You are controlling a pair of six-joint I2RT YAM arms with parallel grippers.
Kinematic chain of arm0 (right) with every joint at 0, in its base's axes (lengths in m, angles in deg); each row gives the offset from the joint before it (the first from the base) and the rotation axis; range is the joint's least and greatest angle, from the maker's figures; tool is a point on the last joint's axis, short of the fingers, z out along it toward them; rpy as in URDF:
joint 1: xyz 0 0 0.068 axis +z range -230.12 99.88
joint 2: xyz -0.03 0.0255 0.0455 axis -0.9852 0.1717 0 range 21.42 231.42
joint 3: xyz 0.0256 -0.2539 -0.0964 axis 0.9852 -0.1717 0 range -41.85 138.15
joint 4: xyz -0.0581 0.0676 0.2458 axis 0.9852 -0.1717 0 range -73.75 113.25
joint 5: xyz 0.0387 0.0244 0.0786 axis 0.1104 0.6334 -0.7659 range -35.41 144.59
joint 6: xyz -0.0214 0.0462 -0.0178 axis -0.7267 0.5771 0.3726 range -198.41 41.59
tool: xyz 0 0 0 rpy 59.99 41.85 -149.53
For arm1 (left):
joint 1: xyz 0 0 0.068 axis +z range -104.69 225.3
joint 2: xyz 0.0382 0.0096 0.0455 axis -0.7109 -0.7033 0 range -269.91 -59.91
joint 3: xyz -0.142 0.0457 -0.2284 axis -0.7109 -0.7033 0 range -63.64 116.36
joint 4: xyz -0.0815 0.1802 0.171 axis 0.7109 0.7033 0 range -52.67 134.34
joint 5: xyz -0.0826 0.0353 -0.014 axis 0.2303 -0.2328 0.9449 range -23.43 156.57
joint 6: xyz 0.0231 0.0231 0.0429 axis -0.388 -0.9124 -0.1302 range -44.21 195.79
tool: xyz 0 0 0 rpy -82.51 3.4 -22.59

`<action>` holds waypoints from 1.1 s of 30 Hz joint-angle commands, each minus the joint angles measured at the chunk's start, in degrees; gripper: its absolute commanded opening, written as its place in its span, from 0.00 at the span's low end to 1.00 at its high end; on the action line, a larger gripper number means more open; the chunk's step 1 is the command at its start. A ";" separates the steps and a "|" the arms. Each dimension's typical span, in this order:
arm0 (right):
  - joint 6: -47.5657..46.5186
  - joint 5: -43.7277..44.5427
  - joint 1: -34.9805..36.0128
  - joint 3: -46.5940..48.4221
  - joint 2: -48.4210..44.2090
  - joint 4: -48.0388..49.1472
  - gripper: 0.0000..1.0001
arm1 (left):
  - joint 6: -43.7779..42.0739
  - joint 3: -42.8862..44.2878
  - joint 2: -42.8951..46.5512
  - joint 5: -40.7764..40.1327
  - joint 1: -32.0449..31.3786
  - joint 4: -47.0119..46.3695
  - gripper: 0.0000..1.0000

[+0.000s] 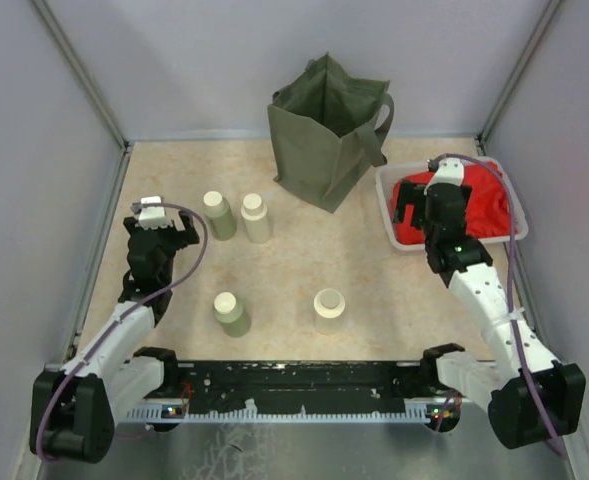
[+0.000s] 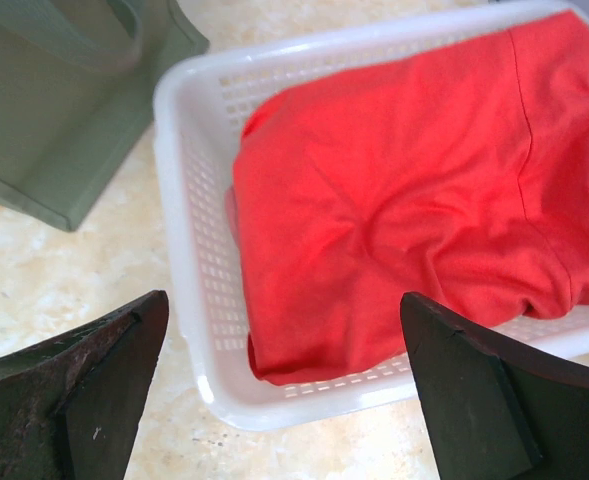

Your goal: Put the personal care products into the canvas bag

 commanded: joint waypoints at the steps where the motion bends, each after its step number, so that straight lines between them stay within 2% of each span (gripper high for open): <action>1: -1.04 -1.75 1.44 10.39 1.51 -4.18 0.99 | -1.08 2.90 0.23 2.81 -0.26 2.29 1.00; 8: -6.48 -5.18 7.09 28.38 12.68 -5.95 0.99 | 0.40 7.11 -2.81 4.38 -0.26 8.44 1.00; 14: -13.39 -15.98 10.43 41.34 24.04 -3.28 0.99 | 0.57 6.46 -1.89 3.81 -0.25 8.77 1.00; 18: -18.28 -20.82 11.43 47.34 31.95 -1.37 0.99 | 0.67 6.48 -1.58 4.05 -0.25 8.80 1.00; 22: -20.20 -21.75 11.59 53.94 40.80 -3.56 0.99 | 0.59 6.54 -1.33 4.28 -0.25 8.83 1.00; 28: -20.20 -25.41 11.74 58.04 47.38 -4.22 0.99 | 0.54 6.82 -1.80 3.95 -0.26 8.48 1.00; 30: -20.54 -26.09 11.88 60.31 49.41 -6.49 0.90 | 0.56 7.11 -2.37 3.65 -0.25 8.60 1.00; 31: -20.71 -26.40 11.97 61.40 50.30 -7.41 0.77 | 0.61 7.22 -2.69 3.64 -0.25 8.65 1.00; 32: -20.78 -26.71 12.05 62.08 50.79 -8.05 0.57 | 0.62 7.32 -2.97 3.68 -0.25 8.74 1.00; 33: -20.68 -26.83 12.18 62.41 51.09 -8.37 0.40 | 0.72 7.48 -3.26 3.79 -0.25 8.75 1.00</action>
